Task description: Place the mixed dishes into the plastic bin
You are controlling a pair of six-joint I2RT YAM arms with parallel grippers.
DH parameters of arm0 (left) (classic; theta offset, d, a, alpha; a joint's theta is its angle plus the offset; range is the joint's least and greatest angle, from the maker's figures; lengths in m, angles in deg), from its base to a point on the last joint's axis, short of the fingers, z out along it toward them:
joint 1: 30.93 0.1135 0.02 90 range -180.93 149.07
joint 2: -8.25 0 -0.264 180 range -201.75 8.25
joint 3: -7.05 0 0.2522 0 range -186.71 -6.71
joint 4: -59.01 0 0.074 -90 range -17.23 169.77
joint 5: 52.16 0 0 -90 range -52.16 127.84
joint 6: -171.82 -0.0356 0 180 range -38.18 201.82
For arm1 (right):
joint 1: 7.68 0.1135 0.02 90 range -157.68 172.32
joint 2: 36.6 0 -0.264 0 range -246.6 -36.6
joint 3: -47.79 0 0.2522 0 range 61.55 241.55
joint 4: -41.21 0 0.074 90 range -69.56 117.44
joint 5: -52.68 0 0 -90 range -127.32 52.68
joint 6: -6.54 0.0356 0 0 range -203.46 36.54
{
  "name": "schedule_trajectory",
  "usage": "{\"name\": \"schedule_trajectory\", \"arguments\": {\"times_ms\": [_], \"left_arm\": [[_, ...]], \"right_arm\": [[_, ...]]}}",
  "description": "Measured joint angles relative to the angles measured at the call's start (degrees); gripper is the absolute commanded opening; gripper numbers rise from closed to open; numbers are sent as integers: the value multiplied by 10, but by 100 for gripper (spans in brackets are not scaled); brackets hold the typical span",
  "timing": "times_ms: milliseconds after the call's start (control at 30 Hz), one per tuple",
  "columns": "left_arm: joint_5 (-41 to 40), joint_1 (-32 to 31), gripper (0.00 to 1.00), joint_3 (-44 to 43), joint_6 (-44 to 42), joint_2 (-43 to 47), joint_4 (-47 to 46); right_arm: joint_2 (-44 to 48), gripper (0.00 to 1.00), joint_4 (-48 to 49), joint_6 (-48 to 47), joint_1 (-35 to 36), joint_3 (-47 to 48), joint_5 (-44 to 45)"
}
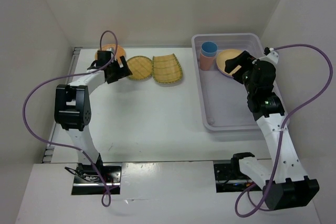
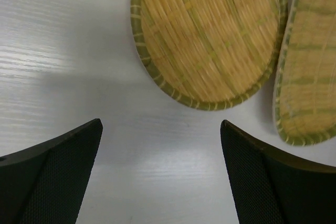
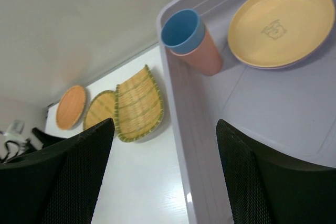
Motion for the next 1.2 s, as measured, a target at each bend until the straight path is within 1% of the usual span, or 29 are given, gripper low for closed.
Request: {"name": "schedule_trajectory", "arguments": {"times_ms": [67,200,233,333,567,600,700,733,800,867,933,1067,1100,1200], "left_arm": [[-18,-2,96,28,33,0,-39],[-27,5,96,85,107,-4,-100],[-28,6,95,94,124,-9,-115],[-20,11,95,102,182,-27,-179],[2,12,89,134,301,-63,-335],[3,12,85,136,317,-70,-354],[9,11,81,140,355,-87,-397],[10,10,76,141,366,-93,-412],[10,8,69,146,385,-100,-431],[9,6,63,151,400,-105,-442],[7,5,61,153,408,-107,-445],[-3,4,48,163,427,-111,-459],[-7,4,39,166,431,-111,-461],[-19,2,22,176,435,-113,-465]], "right_arm": [[9,83,1,-1,0,-1,-22],[30,83,6,-1,0,-1,-51],[34,83,8,-1,0,-1,-58],[39,83,15,-2,0,-1,-72],[39,83,19,-3,0,-3,-100],[39,83,21,-3,0,-4,-102],[39,83,22,-3,0,-10,-107],[39,83,22,-3,0,-10,-109],[38,83,23,-3,0,-10,-110],[38,83,23,-3,0,-10,-111],[37,83,23,-3,0,-10,-111],[35,83,27,-3,0,-11,-115],[33,83,31,-3,0,-11,-117],[24,83,39,-5,0,-11,-125]]}}
